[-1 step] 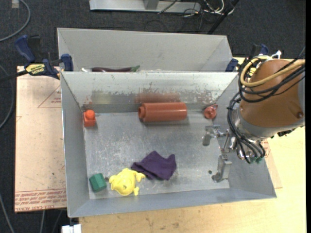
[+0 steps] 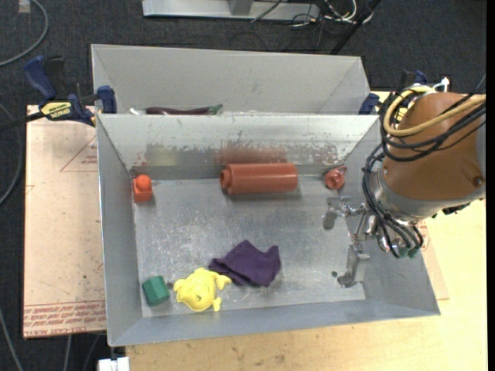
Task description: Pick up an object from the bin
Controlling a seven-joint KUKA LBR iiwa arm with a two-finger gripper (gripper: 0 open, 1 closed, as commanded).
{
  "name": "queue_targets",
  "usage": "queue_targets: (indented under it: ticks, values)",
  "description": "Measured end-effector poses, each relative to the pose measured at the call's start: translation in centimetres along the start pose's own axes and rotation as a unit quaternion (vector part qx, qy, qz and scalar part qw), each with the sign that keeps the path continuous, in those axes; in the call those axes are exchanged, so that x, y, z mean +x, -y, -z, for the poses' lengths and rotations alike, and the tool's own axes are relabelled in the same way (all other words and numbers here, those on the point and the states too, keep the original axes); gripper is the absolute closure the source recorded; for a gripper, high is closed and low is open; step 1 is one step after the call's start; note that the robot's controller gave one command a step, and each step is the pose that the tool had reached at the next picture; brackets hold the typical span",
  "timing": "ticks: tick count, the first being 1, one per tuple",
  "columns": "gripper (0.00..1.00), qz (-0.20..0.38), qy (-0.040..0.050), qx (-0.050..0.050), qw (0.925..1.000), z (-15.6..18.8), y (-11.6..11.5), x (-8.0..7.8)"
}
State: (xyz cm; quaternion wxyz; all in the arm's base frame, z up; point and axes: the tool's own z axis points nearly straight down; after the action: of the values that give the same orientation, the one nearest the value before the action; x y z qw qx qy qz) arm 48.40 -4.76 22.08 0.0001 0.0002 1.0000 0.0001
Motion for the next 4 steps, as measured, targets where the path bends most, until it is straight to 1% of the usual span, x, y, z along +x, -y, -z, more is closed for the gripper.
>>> queue_targets:
  ticks: [1, 2, 3, 4]
  values:
    - [0.0, 0.033, 0.0032, 0.001, 0.9994, -2.6, -2.5, -0.2]
    - [0.0, 0.068, 0.0001, -0.001, 0.9977, -6.3, -6.5, -1.9]
    - [0.0, 0.058, 0.0045, 0.0, 0.9983, -10.4, -7.9, -2.9]
    - [1.0, 0.117, 0.0015, -0.002, 0.9931, -15.1, -14.9, -0.8]
